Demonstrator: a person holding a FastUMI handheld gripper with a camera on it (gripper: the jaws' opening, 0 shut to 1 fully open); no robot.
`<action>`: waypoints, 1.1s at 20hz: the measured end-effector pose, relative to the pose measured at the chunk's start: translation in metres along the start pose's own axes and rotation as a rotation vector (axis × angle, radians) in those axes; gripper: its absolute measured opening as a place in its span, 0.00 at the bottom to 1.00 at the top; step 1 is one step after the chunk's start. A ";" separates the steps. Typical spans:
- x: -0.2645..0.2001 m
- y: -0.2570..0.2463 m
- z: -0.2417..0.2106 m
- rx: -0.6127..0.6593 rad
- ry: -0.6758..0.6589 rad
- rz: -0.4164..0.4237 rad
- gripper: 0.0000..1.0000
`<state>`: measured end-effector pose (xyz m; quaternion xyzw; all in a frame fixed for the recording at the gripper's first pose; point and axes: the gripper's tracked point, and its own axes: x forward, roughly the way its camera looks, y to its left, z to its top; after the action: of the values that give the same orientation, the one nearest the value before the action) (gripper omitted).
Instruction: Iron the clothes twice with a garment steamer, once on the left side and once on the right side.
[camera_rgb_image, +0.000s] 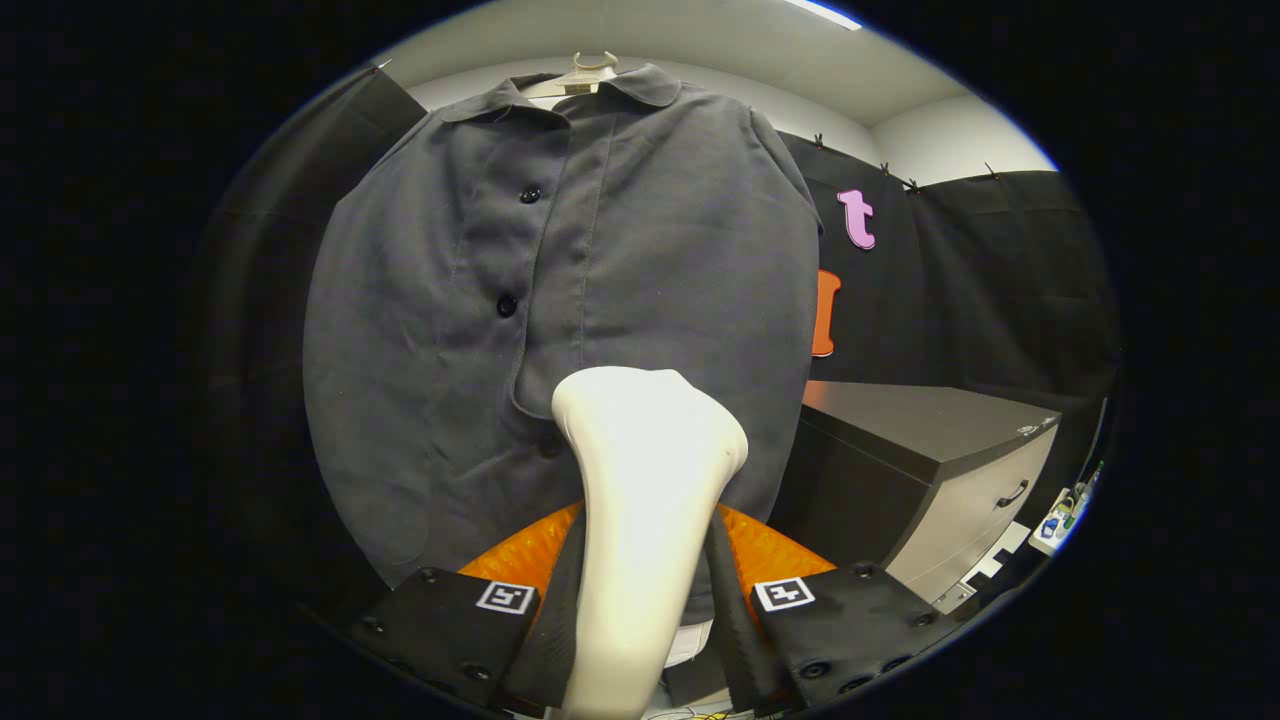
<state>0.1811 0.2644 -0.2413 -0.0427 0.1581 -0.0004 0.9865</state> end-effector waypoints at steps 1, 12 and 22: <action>-0.001 0.001 -0.002 -0.002 0.002 0.001 0.66; -0.021 0.038 0.048 -0.004 -0.069 0.060 0.65; -0.038 0.104 0.155 0.056 -0.234 0.213 0.65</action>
<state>0.1921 0.3812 -0.0920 0.0022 0.0458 0.1047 0.9935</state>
